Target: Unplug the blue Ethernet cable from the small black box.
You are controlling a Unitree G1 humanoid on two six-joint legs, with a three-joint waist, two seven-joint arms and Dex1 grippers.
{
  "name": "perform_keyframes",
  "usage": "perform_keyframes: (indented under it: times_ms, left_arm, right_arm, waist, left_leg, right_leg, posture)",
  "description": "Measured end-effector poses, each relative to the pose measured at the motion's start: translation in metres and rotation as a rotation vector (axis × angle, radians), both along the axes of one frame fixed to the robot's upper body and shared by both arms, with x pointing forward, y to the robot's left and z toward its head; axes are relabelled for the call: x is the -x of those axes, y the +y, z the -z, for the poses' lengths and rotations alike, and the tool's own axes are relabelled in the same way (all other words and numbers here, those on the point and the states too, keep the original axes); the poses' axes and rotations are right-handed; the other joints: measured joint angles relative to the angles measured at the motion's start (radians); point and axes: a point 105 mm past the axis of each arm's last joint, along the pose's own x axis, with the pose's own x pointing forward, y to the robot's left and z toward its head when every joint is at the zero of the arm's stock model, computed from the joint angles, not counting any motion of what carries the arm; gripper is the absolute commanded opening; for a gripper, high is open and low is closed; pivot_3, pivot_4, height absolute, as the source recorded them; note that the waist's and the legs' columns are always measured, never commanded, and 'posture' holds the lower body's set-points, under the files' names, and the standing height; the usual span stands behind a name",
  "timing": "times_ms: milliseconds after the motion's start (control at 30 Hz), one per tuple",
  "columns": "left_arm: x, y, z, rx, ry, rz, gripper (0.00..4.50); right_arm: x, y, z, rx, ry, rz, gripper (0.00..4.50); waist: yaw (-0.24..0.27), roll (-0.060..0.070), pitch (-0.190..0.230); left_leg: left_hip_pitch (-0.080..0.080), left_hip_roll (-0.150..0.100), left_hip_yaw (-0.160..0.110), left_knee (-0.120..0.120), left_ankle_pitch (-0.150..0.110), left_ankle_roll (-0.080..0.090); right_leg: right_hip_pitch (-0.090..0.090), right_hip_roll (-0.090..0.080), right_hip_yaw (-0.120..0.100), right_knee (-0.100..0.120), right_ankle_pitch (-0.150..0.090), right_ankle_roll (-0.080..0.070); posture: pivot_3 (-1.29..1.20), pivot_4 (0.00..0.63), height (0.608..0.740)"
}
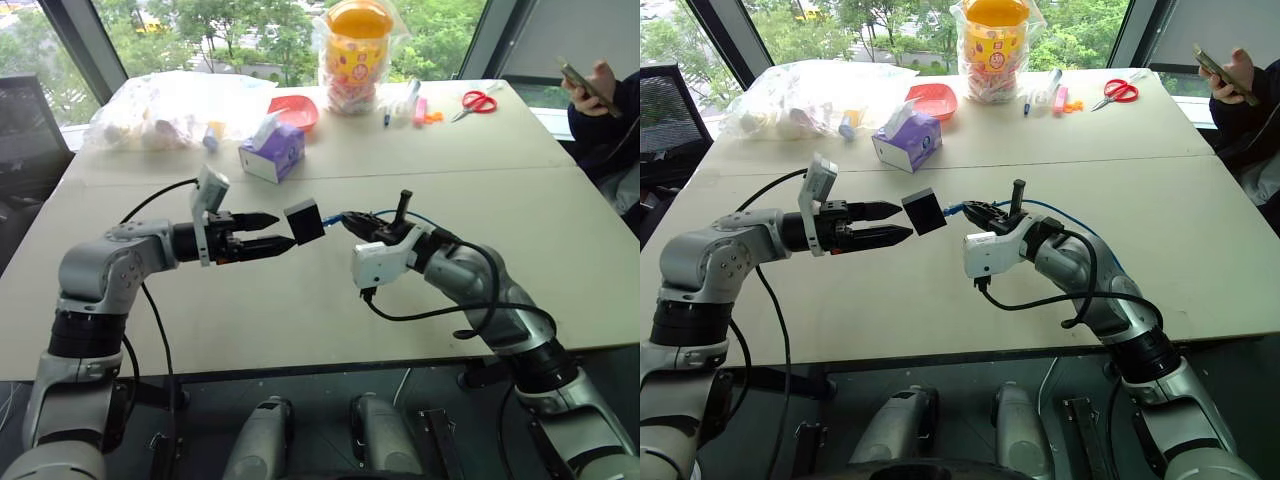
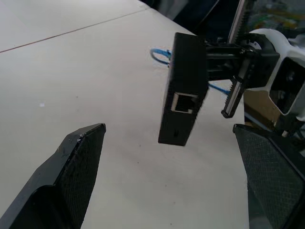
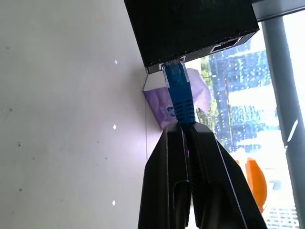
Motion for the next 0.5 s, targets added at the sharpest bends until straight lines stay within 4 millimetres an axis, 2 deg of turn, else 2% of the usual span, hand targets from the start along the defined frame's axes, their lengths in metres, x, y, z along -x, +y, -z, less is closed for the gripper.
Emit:
perform_keyframes:
  times_ms: [267, 367, 500]
  left_arm:
    - [0.003, -0.012, 0.005, 0.019, 0.032, 0.061, 4.5]
    - [0.001, -0.014, 0.003, 0.028, 0.021, 0.06, 3.6]
    - [-0.003, -0.018, 0.003, 0.046, 0.008, 0.057, 1.81]
  right_arm:
    - [0.001, 0.0, 0.001, 0.011, 0.001, 0.003, 0.05]
    - [0.004, 0.002, 0.0, 0.016, 0.005, -0.007, 0.0]
    - [0.01, 0.006, -0.003, 0.02, 0.003, -0.032, 0.0]
  waist:
    - [0.0, -0.001, 0.001]
    - [0.001, -0.001, 0.001]
    - [0.001, -0.001, 0.001]
  left_leg:
    - [0.0, 0.0, 0.0, 0.0, 0.0, 0.0]
    - [0.0, 0.0, 0.0, 0.0, 0.0, 0.0]
    - [0.0, 0.0, 0.0, 0.0, 0.0, 0.0]
  right_leg:
    - [0.0, 0.0, 0.0, 0.0, 0.001, -0.001]
    - [0.0, 0.0, 0.0, 0.0, 0.001, -0.001]
    - [0.0, -0.001, 0.0, 0.0, 0.001, -0.001]
  posture:
    - [0.0, 0.15, 0.74]
    - [0.0, 0.15, 0.74]
    - [0.0, 0.15, 0.74]
